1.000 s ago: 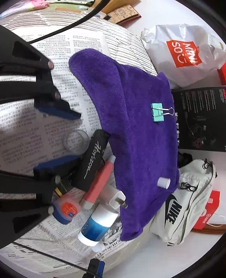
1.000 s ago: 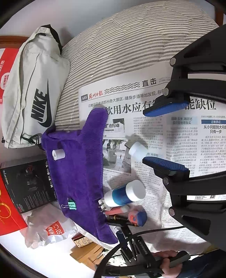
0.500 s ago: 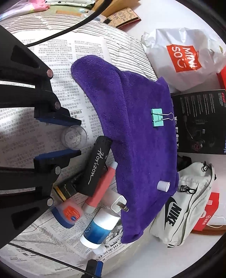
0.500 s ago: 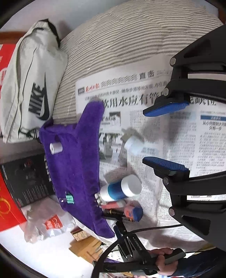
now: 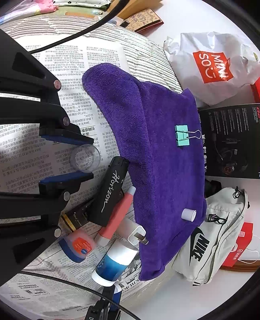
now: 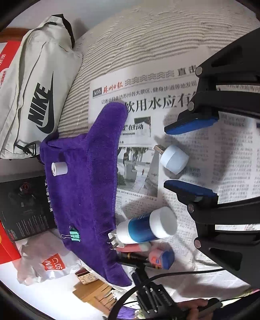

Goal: Organize rigid objects
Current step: 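Grasp the clear plastic cup with the left gripper while the right gripper grasps the white cap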

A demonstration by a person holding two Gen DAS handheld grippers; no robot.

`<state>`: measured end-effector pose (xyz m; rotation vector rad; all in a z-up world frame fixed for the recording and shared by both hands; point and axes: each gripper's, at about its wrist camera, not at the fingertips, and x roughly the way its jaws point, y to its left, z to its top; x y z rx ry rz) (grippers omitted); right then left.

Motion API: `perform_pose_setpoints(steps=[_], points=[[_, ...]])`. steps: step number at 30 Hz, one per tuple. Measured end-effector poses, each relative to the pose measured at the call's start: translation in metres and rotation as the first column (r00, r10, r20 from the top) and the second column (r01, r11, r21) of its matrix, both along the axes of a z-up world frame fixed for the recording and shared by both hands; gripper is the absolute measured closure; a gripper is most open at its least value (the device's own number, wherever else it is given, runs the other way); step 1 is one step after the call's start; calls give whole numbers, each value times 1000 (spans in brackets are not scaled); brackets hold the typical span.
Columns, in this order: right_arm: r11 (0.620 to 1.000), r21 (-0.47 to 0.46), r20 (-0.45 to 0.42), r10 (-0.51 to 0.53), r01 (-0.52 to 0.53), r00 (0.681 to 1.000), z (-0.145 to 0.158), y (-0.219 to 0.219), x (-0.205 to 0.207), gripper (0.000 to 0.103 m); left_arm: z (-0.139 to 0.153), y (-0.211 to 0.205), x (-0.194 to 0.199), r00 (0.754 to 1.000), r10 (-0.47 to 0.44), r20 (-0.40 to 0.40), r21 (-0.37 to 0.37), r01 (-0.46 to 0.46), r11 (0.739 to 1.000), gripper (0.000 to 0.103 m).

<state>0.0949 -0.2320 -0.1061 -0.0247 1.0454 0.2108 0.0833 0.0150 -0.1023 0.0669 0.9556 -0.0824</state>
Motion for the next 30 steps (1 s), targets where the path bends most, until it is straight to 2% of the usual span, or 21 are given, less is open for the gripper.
perform_pose_setpoints(steps=[6,10,13,14,17,30], points=[[999,-46,-4,-1,1,1000,0,-11,-6,56,0,0,-1,1000,0,5,-1,0,1000,77],[999,-33,5,-24,24,1000,0,-13,-4,57,0,-1,-1,1000,5,2,1,-5,1000,77],[999,-36,19,-15,16,1000,-1,-7,-2,73,0,-1,-1,1000,8,1,-2,-8,1000,77],[999,-48,18,-13,14,1000,-3,-4,-1,75,0,-1,0,1000,9,0,-4,-9,1000,77],[997,-75,29,-4,6,1000,-3,-1,-2,76,0,-1,-1,1000,9,-2,-1,-9,1000,77],[999,-34,42,-23,25,999,-6,-10,-2,75,1,0,-1,1000,18,4,-14,-18,1000,77]])
